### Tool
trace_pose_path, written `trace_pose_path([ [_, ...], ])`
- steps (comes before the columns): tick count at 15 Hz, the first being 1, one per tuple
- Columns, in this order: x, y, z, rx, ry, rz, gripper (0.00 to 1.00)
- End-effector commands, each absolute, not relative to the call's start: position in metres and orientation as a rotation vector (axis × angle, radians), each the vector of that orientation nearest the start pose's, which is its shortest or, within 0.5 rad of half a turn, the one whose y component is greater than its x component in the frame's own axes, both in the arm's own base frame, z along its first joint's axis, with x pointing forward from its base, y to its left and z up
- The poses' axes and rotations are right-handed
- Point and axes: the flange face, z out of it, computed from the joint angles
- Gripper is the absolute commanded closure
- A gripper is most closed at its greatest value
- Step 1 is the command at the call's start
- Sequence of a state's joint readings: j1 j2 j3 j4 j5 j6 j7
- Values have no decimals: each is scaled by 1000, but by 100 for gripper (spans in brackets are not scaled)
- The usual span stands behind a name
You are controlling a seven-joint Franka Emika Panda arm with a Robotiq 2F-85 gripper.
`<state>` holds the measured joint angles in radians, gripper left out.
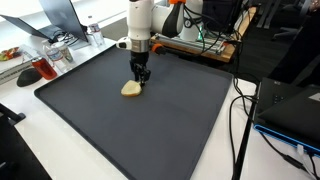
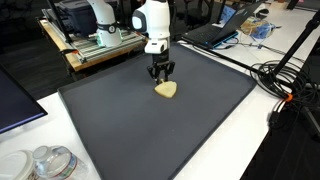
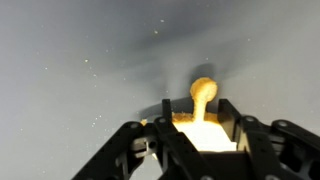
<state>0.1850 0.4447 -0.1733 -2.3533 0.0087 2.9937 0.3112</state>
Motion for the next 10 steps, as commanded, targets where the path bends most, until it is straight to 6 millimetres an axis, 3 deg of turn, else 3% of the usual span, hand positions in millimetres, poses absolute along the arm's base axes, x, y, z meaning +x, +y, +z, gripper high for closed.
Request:
trace_pose_path([
  [1, 514, 4, 188, -3132, 436, -246, 16],
  [4, 510, 7, 207, -3140, 457, -202, 0],
  [7, 512, 15, 228, -3159, 521, -190, 0],
  [10, 516, 35, 248, -3203, 583, -179, 0],
])
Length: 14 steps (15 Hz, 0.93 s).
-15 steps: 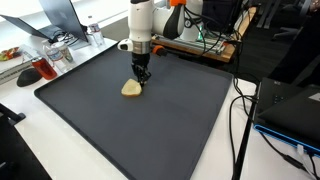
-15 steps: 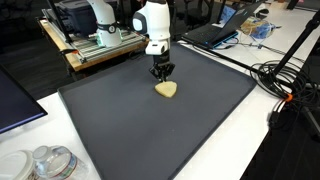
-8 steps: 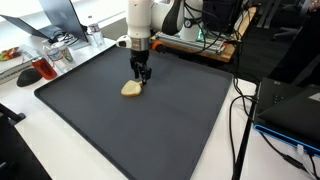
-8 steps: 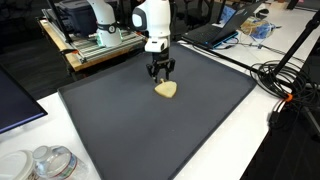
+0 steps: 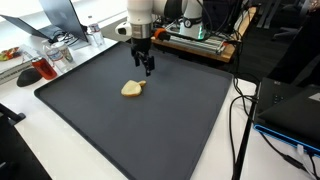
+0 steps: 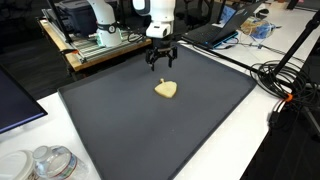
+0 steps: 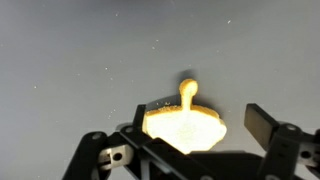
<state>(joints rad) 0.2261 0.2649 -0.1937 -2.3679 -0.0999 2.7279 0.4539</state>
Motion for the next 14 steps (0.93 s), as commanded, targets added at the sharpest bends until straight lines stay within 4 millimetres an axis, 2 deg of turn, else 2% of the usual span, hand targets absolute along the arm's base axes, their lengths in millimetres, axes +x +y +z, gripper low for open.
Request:
trace_pose_path([
  [1, 517, 44, 255, -3219, 589, -173, 0],
  [8, 535, 108, 288, -3316, 653, -177, 0],
  [14, 557, 144, 305, -3349, 885, -180, 0],
])
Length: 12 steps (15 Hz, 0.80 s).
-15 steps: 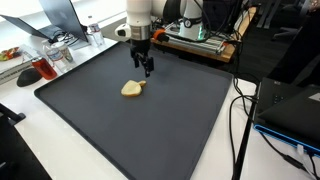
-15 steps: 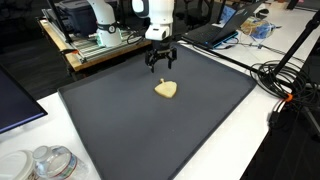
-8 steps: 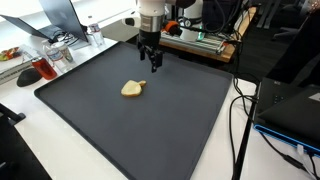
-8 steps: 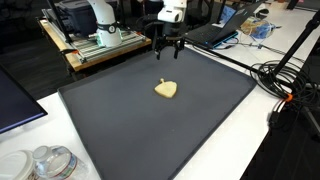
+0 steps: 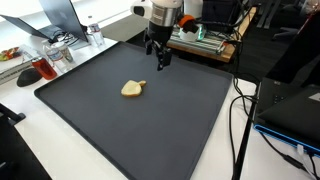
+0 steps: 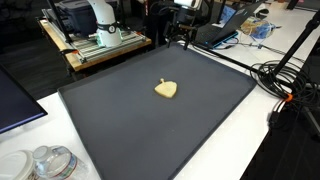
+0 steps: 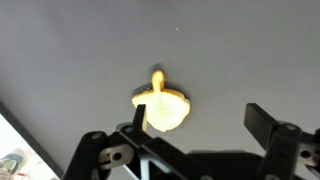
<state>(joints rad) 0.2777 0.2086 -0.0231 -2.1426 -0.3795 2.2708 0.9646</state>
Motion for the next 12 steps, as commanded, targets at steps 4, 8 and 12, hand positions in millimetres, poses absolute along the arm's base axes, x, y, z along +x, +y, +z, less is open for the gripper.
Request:
trace_pose_path([
  [4, 579, 157, 309, -3290, 1017, -156, 0],
  [8, 608, 146, 303, -3258, 1013, -52, 0],
  [12, 637, 121, 299, -3219, 1037, 40, 0],
])
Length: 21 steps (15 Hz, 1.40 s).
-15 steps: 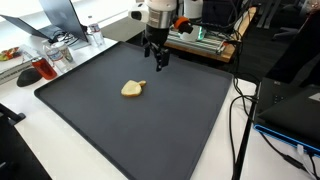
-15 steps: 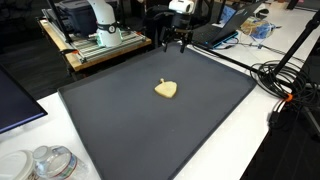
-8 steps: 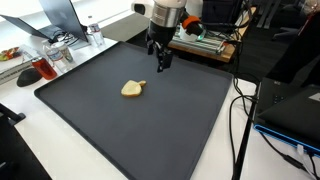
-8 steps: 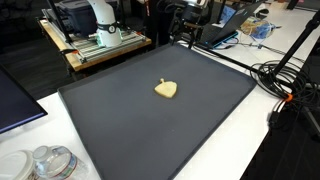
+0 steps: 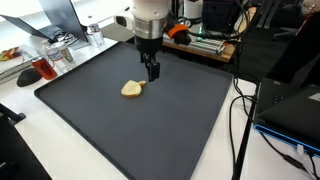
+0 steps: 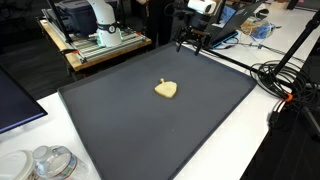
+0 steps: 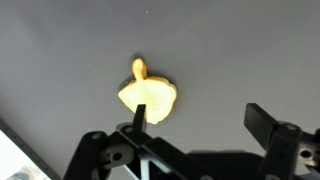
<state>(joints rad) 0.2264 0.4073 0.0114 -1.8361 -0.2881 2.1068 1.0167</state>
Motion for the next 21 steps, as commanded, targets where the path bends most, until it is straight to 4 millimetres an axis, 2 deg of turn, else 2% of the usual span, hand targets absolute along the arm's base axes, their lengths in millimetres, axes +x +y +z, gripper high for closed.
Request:
trace_pose_path([
  [1, 644, 114, 299, -3207, 1041, 57, 0],
  [8, 685, 78, 303, -3144, 1150, 220, 0],
  [12, 705, 67, 309, -3130, 1169, 320, 0],
  [17, 724, 40, 304, -3113, 1080, 415, 0],
  [21, 737, 4, 298, -3087, 914, 383, 0],
])
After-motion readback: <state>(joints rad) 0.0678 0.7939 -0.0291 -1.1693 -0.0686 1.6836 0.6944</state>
